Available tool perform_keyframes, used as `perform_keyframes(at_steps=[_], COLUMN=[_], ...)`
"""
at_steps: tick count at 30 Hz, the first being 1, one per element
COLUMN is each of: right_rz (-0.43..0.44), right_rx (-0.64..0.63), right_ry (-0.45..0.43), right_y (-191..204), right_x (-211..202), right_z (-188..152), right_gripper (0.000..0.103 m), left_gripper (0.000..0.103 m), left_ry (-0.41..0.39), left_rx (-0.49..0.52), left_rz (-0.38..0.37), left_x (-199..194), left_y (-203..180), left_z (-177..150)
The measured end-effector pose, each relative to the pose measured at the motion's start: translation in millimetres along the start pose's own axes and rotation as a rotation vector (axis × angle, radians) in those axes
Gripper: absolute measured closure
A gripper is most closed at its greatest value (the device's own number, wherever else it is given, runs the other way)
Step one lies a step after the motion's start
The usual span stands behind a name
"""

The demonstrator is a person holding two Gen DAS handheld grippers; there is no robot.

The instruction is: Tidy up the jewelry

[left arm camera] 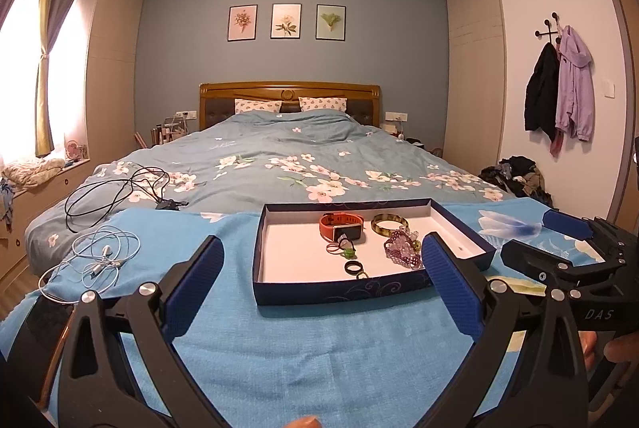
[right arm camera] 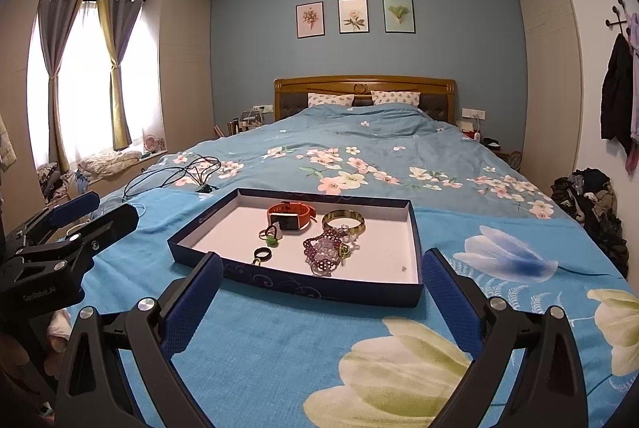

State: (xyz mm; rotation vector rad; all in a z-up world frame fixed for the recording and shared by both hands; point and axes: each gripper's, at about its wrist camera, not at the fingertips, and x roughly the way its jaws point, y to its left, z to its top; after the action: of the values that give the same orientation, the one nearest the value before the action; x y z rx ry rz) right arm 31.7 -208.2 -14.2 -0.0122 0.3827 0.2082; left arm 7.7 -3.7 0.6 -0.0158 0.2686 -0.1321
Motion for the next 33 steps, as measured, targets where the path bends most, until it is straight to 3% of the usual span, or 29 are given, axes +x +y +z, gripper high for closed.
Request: perform_keyframes(at_steps=[33], right_rz=[-0.003], right_rx=[0.005], right_ry=[-0.028], right_y=[-4], right_x=[7], right_z=[9], right_gripper=[0.007], left_gripper=[0.006], left_ry=[0.002], left_rx=[-0.003], left_rz=[0.045], left_x=[12], left_y=[-5], left_z=[5])
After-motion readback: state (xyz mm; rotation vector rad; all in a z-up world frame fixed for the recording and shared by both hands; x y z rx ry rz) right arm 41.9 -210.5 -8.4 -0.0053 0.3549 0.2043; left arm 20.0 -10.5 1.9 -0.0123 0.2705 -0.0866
